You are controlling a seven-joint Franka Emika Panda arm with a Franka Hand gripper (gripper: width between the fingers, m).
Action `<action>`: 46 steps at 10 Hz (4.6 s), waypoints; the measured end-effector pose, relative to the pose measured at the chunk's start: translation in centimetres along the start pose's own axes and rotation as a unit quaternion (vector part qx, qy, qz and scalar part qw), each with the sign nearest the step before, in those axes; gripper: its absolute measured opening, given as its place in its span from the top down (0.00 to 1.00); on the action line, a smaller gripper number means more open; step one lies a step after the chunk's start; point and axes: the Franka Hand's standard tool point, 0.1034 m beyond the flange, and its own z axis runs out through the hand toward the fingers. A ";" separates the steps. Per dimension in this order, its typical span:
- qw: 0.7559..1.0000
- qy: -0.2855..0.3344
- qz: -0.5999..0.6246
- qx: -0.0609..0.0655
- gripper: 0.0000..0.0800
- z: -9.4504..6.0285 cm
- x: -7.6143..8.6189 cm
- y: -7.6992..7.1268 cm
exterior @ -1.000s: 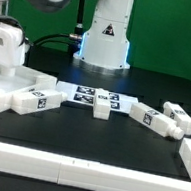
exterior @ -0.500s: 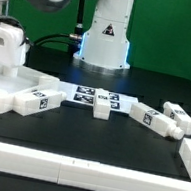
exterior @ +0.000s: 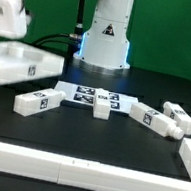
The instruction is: Assemble desk
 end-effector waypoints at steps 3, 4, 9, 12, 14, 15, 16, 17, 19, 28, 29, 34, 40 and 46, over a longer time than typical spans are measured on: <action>0.997 -0.009 0.072 0.018 0.92 -1.8 1.3 -5.5; 0.995 -0.012 0.095 0.019 0.92 -2.0 2.6 -8.4; 0.986 -0.027 0.164 -0.005 0.92 1.5 6.3 -17.5; 0.986 -0.028 0.166 -0.007 0.92 1.7 6.2 -17.3; 0.967 -0.033 0.252 -0.013 0.92 2.2 5.3 -20.1; 0.943 -0.032 0.330 -0.020 0.92 2.8 4.6 -23.3; 0.917 -0.027 0.397 -0.026 0.92 3.7 4.6 -26.0; 0.892 -0.017 0.451 -0.028 0.92 4.1 5.4 -27.6; 0.889 -0.010 0.457 -0.039 0.92 4.4 5.2 -28.9; 0.856 -0.037 0.513 -0.056 0.93 6.1 -1.7 -32.0; 0.858 -0.033 0.509 -0.063 0.93 7.2 -1.2 -32.3; 0.855 -0.021 0.512 -0.077 0.92 9.8 -1.1 -34.7; 0.853 -0.021 0.514 -0.083 0.81 10.3 -1.3 -34.8; 0.892 -0.048 0.445 -0.065 0.19 5.0 -3.9 -39.3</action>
Offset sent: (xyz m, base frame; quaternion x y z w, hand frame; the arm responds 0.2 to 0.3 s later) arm 0.0979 0.0619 0.0283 -0.0097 -0.0452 0.1065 0.9932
